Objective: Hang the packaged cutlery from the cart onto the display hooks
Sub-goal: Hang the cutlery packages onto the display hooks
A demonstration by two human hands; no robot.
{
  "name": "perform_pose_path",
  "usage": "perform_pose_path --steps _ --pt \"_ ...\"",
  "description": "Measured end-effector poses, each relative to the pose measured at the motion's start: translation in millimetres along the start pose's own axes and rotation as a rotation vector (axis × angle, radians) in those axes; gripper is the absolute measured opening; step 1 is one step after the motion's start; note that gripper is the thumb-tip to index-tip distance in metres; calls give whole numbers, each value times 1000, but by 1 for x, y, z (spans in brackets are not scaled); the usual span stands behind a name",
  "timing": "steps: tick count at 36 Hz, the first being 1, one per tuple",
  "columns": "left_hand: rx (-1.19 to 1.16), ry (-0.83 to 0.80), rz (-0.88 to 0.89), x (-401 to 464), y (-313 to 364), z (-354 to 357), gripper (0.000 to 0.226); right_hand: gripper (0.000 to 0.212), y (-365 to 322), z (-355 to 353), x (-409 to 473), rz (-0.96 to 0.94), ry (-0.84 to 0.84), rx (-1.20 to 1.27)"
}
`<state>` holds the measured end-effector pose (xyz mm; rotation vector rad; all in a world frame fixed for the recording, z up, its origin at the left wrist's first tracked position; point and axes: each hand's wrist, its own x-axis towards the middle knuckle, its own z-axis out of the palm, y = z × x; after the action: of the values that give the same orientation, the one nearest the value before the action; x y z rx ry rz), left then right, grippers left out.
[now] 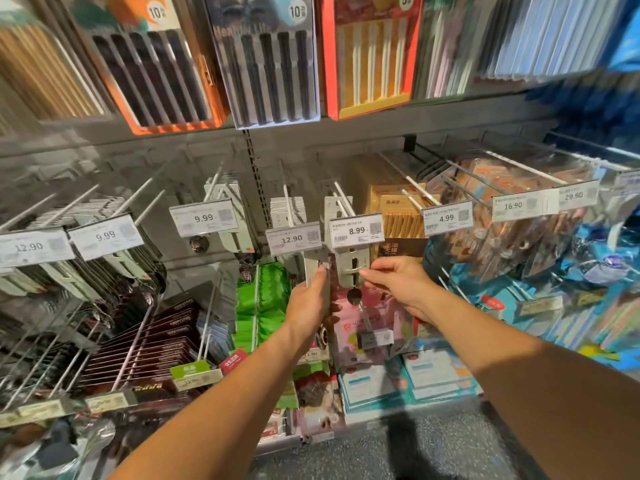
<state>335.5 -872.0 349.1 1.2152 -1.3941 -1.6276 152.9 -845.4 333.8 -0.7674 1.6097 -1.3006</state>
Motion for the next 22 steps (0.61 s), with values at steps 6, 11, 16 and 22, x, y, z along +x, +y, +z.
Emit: perform_pose_path --steps 6,11,16,22 --pt "9 -1 -41 4 -1 5 50 22 -7 1 -2 -32 44 55" --pt "-14 -22 -36 7 2 10 48 11 -12 4 0 -38 78 18" --pt "-22 -20 -41 11 2 12 49 3 -18 13 4 -35 122 0" --pt "-44 40 -51 17 1 12 59 17 -19 16 17 1 151 -108"
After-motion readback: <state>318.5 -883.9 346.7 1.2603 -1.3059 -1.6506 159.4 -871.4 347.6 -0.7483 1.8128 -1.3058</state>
